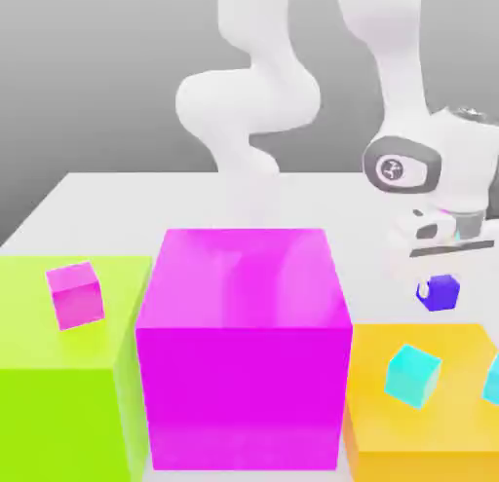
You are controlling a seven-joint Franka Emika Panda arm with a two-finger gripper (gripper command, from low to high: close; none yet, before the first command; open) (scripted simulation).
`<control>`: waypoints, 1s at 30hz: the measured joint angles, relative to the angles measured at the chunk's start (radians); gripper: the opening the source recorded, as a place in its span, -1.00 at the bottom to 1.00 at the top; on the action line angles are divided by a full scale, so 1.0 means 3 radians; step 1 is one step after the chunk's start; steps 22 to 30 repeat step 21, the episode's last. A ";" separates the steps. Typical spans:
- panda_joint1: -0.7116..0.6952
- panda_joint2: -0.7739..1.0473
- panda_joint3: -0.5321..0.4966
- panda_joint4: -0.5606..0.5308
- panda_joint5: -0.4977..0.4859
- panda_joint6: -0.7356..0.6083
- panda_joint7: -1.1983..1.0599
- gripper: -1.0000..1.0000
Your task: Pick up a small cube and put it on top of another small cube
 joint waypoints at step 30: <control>-0.1016 0.0122 -0.0569 0.0983 0.0138 -0.0863 0.0679 1.00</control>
